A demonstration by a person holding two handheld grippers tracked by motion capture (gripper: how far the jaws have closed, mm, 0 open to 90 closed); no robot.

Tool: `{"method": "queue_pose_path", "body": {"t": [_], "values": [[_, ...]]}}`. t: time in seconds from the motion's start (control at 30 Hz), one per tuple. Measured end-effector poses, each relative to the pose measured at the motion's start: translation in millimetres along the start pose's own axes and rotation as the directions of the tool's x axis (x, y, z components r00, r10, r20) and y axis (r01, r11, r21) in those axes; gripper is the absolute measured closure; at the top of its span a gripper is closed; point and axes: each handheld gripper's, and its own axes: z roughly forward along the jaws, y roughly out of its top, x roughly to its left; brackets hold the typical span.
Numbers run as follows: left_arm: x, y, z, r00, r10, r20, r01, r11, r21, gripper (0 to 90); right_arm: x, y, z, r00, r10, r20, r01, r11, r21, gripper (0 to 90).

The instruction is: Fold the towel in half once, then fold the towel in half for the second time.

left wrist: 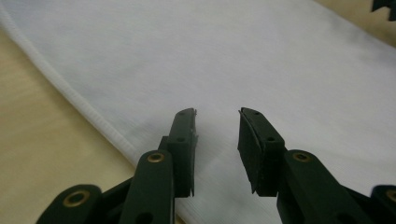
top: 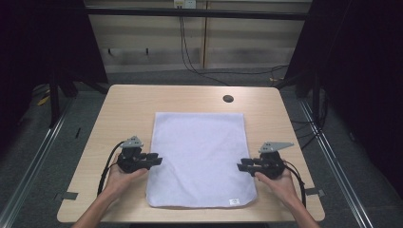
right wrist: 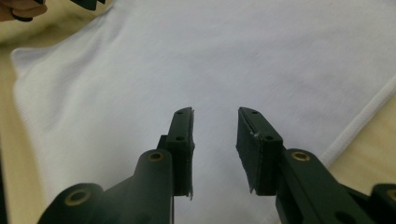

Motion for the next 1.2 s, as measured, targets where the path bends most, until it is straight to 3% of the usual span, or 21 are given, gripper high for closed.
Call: {"method": "queue_pose_path", "body": {"t": [0.2, 0.27, 0.33, 0.47, 0.63, 0.83, 0.97, 1.03, 1.2], "values": [[17.6, 12.6, 19.2, 0.9984, -0.019, -0.053, 0.018, 0.9996, -0.021, 63.3, -28.5, 19.9, 40.0, 0.9984, 0.038, 0.043, -0.04, 0.998, 0.044, 63.0], [20.0, 13.9, 26.9, 0.9976, 0.008, -0.069, -0.006, 0.9998, 0.017, 62.2, -34.0, 24.0, 51.3, 0.9979, 0.037, 0.053, -0.04, 0.998, 0.053, 63.4], [20.7, 10.3, 28.7, 0.9965, 0.012, -0.082, -0.012, 0.9999, 0.005, 65.1, -36.4, 26.2, 58.9, 0.9964, 0.02, 0.082, -0.026, 0.997, 0.067, 63.4], [14.0, 6.0, 25.2, 0.9946, 0.054, -0.088, -0.052, 0.9984, 0.02, 68.7, -38.3, 21.0, 62.4, 0.997, 0.035, 0.069, -0.041, 0.996, 0.083, 63.0], [5.7, -4.5, 15.9, 0.998, 0.048, -0.041, -0.047, 0.9986, 0.025, 71.1, -33.9, 14.9, 55.6, 0.9973, 0.051, 0.052, -0.055, 0.994, 0.091, 63.2], [-6.4, -18.7, 4.5, 0.9992, 0.04, -0.009, -0.04, 0.9989, 0.024, 73.3, -15.4, 5.4, 44.0, 0.9996, 0.012, 0.024, -0.016, 0.99, 0.141, 64.6], [-21.2, -28.0, -5.2, 0.9964, 0.085, 0.006, -0.085, 0.9949, 0.055, 73.2, -3.1, -4.3, 34.9, 0.9999, 0.015, 0.0, -0.015, 0.988, 0.152, 64.4], [-28.6, -32.8, -11.4, 0.9933, 0.112, 0.029, -0.114, 0.9904, 0.079, 72.5, 4.9, -6.8, 31.1, 1.0, -0.008, -0.001, 0.008, 0.984, 0.176, 63.8], [-46.6, -46.3, -25.5, 0.9909, 0.122, 0.058, -0.128, 0.9858, 0.109, 68.9, 21.7, -19.3, 21.4, 0.9989, -0.01, -0.046, 0.018, 0.983, 0.181, 63.8]]}}
